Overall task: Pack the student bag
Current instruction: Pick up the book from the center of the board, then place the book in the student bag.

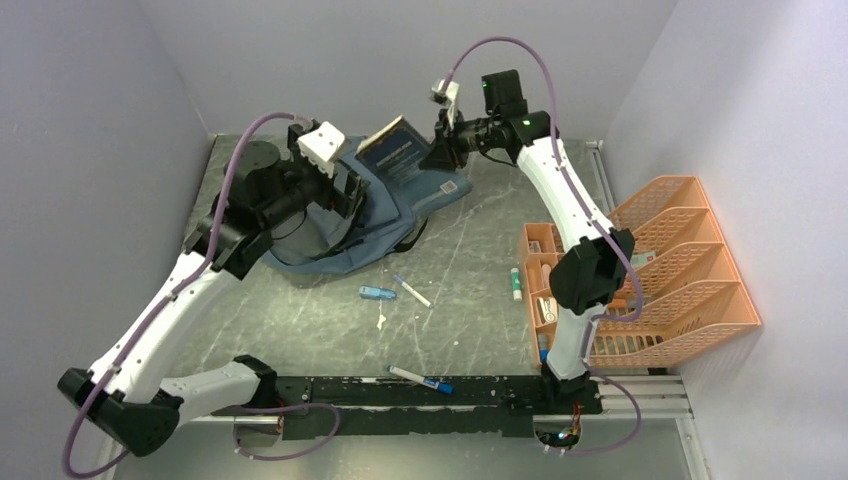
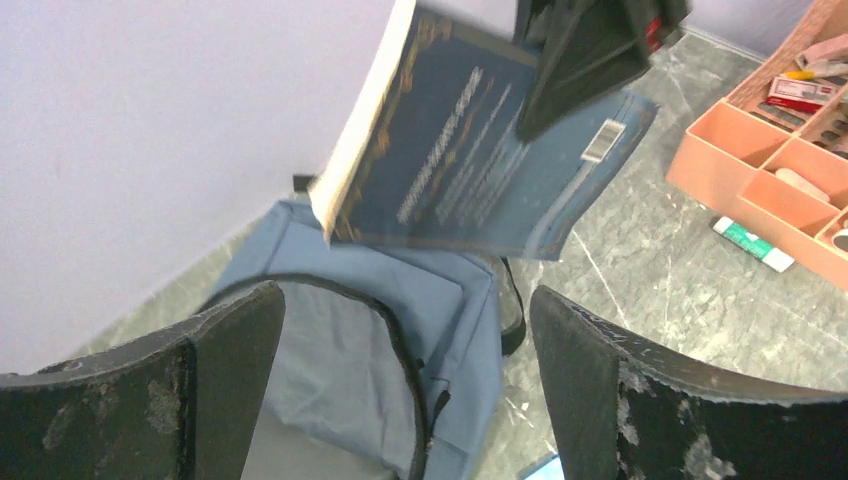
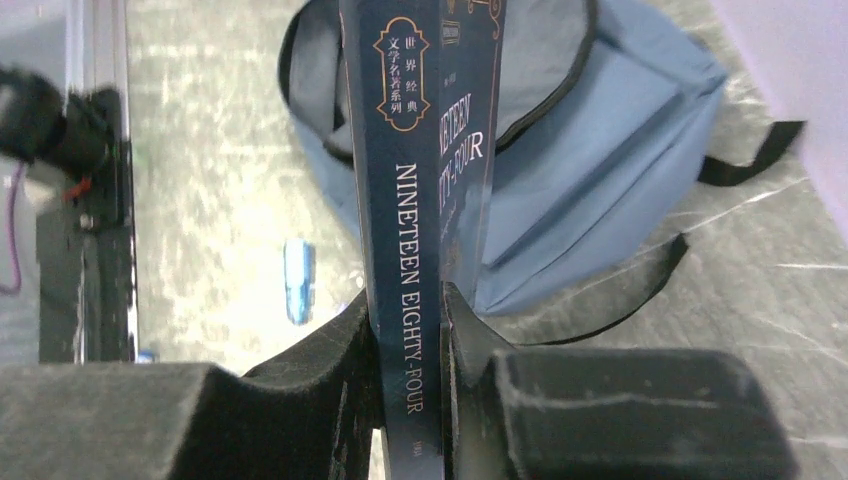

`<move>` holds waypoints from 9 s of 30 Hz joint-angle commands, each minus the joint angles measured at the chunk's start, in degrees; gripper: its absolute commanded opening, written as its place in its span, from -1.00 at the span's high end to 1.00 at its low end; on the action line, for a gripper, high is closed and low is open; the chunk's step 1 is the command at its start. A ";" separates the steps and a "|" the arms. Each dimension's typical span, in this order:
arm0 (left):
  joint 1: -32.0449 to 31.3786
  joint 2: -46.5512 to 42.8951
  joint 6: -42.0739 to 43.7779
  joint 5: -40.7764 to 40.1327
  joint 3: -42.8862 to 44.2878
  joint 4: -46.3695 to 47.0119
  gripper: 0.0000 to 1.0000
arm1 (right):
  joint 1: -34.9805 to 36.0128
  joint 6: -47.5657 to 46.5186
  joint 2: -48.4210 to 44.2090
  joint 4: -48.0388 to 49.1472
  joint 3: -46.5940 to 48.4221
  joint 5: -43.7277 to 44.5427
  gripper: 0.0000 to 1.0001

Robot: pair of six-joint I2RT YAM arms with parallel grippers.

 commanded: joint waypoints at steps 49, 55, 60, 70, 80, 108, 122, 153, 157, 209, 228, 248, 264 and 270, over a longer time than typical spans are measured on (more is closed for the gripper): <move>-7.59 5.47 6.21 36.77 5.56 -11.39 -0.31 | 6.69 -34.15 -22.63 -22.48 -10.95 -5.71 1.00; -7.66 7.38 5.66 39.41 6.22 -10.45 -0.15 | 6.73 -34.90 -22.27 -23.38 -10.61 -6.85 1.00; -7.72 9.74 6.05 41.73 7.82 -10.62 0.21 | 6.73 -34.98 -21.94 -23.40 -10.59 -7.06 1.00; -7.84 7.72 2.02 30.63 4.25 -6.69 0.90 | 6.73 -23.33 -24.65 -9.76 -16.46 -1.33 0.37; 5.64 5.54 -20.05 6.60 0.68 -1.47 0.90 | 6.73 5.03 -29.30 27.40 -33.38 31.74 -0.24; 11.17 -6.78 -25.89 -60.79 7.85 -17.23 0.90 | 36.83 11.30 22.95 20.39 9.49 59.58 -0.54; 9.39 -7.84 -25.74 -61.33 7.70 -17.37 0.90 | 39.92 1.94 39.09 26.28 17.69 74.03 -0.74; 9.88 -6.17 -36.98 -39.69 0.21 -14.19 0.90 | 27.52 27.66 21.61 40.89 -4.90 56.02 1.00; 10.98 -4.11 -38.43 -34.54 -0.94 -11.89 0.90 | 25.86 29.76 19.47 43.85 -7.77 52.32 1.00; 23.71 28.04 -75.54 10.22 -29.16 70.11 0.90 | 25.54 32.50 4.70 63.39 -21.77 42.16 1.00; 18.17 49.05 -71.01 4.42 -15.01 64.43 0.27 | 26.07 30.16 4.83 60.85 -22.22 43.73 1.00; 22.41 22.98 -56.13 -3.70 -13.98 20.03 -0.96 | 24.59 25.34 6.16 58.58 -23.23 50.37 1.00; 23.77 7.63 -39.50 -11.22 -14.68 1.84 -0.96 | 18.49 18.31 1.71 54.78 -26.70 58.99 1.00; 23.74 8.54 -37.50 -12.16 -13.47 1.69 -0.96 | 16.97 13.38 2.38 51.90 -26.10 57.58 1.00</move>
